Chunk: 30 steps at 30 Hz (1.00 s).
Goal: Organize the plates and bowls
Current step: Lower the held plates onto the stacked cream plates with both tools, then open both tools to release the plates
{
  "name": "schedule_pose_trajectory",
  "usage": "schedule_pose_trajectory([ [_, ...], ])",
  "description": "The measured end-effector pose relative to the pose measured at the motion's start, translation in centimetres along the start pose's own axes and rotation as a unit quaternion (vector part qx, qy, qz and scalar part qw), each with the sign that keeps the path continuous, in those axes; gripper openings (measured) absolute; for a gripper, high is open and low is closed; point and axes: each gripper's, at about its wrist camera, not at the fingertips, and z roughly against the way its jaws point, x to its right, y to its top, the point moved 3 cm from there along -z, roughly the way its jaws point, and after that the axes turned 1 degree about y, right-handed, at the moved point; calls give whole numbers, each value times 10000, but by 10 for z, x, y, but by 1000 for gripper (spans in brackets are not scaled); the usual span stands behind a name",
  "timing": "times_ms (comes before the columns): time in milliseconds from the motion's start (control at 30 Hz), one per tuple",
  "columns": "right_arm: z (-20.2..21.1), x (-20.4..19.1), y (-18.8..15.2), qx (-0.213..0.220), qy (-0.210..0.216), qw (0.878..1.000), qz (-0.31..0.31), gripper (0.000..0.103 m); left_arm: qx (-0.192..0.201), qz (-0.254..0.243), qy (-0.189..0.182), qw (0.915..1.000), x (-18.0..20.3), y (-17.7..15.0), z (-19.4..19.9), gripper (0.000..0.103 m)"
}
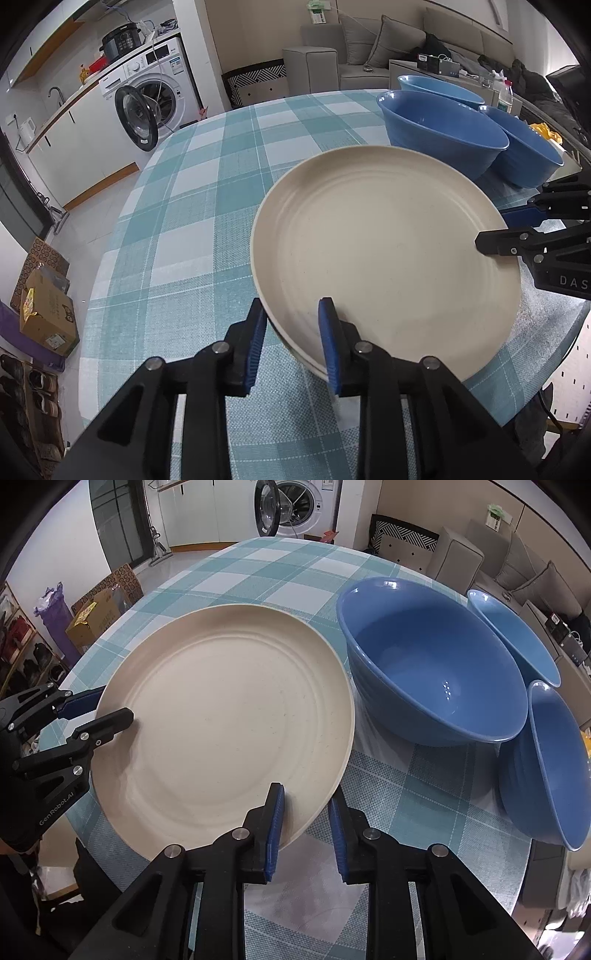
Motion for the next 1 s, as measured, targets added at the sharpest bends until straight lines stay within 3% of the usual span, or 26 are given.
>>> schedule_pose_trajectory([
  [133, -1, 2, 1, -7, 40, 10000, -6, 25, -52, 39, -156, 9999, -1, 0, -1, 39],
  [300, 2, 5, 0, 46, 113, 9999, -3, 28, -110, 39, -192, 9997, -2, -1, -4, 42],
  [467, 4, 5, -1, 41, 200, 9998, 18, 33, -157, -20, -207, 9997, 1, -2, -5, 53],
  [667, 6, 0, -1, 101, 361, 9992, 112, 53, -225, 139, -321, 9991, -4, -4, -6, 57],
  [733, 9, 0, 0, 134, 384, 9991, 101, 67, -232, 211, -400, 9987, -7, -3, -5, 57],
  [867, 16, 1, 2, 269, 482, 9984, 72, 72, -233, 436, -616, 9969, -14, -1, 0, 58],
  [933, 20, 0, 3, 309, 536, 9981, 77, 82, -208, 437, -734, 9961, -15, 0, 4, 58],
  [1000, 24, -2, 4, 374, 611, 9974, 104, 85, -146, 405, -790, 9959, -14, 3, 8, 58],
])
